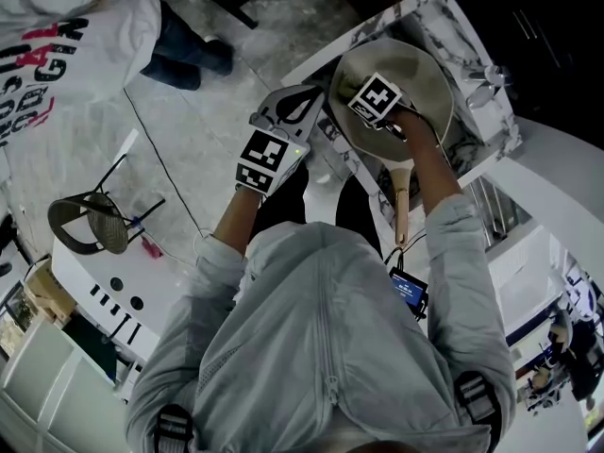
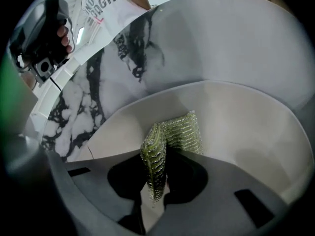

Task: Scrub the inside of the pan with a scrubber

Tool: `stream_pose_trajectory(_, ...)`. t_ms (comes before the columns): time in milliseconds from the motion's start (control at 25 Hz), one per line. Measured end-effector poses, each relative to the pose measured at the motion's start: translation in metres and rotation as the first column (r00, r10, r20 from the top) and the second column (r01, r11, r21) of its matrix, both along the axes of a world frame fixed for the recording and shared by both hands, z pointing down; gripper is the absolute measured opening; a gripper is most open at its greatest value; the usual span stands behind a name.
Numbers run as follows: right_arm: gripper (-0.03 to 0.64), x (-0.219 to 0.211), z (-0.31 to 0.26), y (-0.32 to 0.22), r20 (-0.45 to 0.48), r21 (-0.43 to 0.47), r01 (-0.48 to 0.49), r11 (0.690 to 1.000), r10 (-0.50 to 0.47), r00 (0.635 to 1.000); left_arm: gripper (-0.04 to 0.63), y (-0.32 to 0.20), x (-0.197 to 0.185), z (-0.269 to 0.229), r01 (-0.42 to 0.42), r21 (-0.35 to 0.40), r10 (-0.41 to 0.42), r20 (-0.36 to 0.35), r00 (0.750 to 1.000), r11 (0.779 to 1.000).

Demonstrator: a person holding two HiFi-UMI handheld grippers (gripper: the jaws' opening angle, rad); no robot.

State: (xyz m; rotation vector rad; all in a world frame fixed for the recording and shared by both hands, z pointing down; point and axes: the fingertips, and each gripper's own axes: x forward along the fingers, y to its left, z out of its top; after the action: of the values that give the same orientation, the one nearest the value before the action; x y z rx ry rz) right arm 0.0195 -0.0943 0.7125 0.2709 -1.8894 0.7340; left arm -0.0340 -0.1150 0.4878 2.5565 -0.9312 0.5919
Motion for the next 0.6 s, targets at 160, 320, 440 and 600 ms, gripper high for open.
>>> stream_pose_trajectory(160,0.086,0.000,-0.002,0.015,0.009,-0.021,0.061,0.998,-0.060,0.998,0.023,0.005,0.000,-0.001,-0.001,0.001,0.001,0.001,1.000,1.000)
stream_pose_trajectory(320,0.086,0.001,-0.005,0.033,0.026,-0.098,0.091,0.991,-0.089,0.996,0.023,0.011,-0.001,0.001,-0.002,-0.003,0.002,0.005,1.000,1.000)
stream_pose_trajectory(440,0.086,0.006,-0.005,0.051,0.019,-0.165,0.138,0.977,-0.137,0.990,0.023,0.014,-0.002,0.002,-0.002,-0.004,0.002,0.005,1.000,1.000)
stream_pose_trajectory(600,0.086,0.015,-0.009,0.069,0.002,-0.236,0.200,0.951,-0.205,0.979,0.023,0.016,-0.003,0.000,-0.004,-0.002,0.004,0.003,1.000,1.000)
